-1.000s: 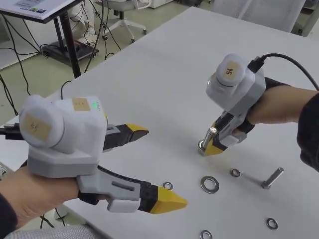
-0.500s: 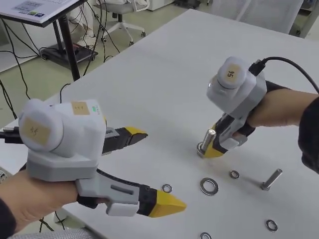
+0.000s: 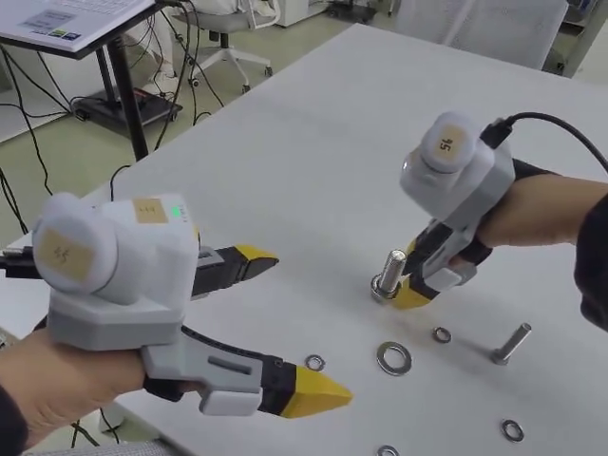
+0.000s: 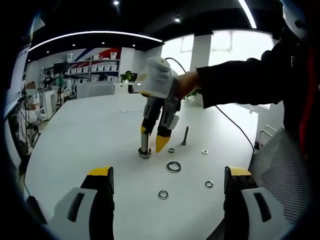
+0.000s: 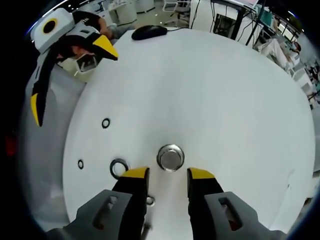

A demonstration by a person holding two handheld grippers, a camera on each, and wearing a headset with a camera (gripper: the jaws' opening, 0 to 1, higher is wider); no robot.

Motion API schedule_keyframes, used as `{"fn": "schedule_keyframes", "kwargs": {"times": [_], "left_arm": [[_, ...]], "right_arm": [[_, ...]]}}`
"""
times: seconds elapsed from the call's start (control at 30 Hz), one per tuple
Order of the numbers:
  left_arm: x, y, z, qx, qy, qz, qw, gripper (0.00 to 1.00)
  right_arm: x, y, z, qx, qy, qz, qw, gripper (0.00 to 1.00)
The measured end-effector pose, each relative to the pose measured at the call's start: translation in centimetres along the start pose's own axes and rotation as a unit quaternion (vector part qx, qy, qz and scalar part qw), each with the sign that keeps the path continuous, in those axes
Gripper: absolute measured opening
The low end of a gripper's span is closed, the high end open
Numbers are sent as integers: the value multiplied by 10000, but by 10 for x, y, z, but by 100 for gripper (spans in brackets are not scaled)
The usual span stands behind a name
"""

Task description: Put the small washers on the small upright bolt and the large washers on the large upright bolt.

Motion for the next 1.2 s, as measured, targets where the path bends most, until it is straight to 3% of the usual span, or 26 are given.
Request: {"fn": "schedule_keyframes", "kwargs": {"times": [0.67,1.2], "left_arm": [[5,3,-2,-13,43,100,9999,91],[9,5,-3,-51,53,210,9998,91]], "right_arm": [[-21,-10,-10,-103,41,203,9997,33],[-30,-38,-16,-120,13,205,9997,33]]}}
Point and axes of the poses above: the centre of the closed fingertips' face, and the gripper's own axes: z roughly forward along the fingers, y roughly to its right, x roughly out of its top, the point moved 3 cm from there along -z, roughly backward along the fingers, and after that the axes turned 15 degrees about -y, right-handed, at the moved point
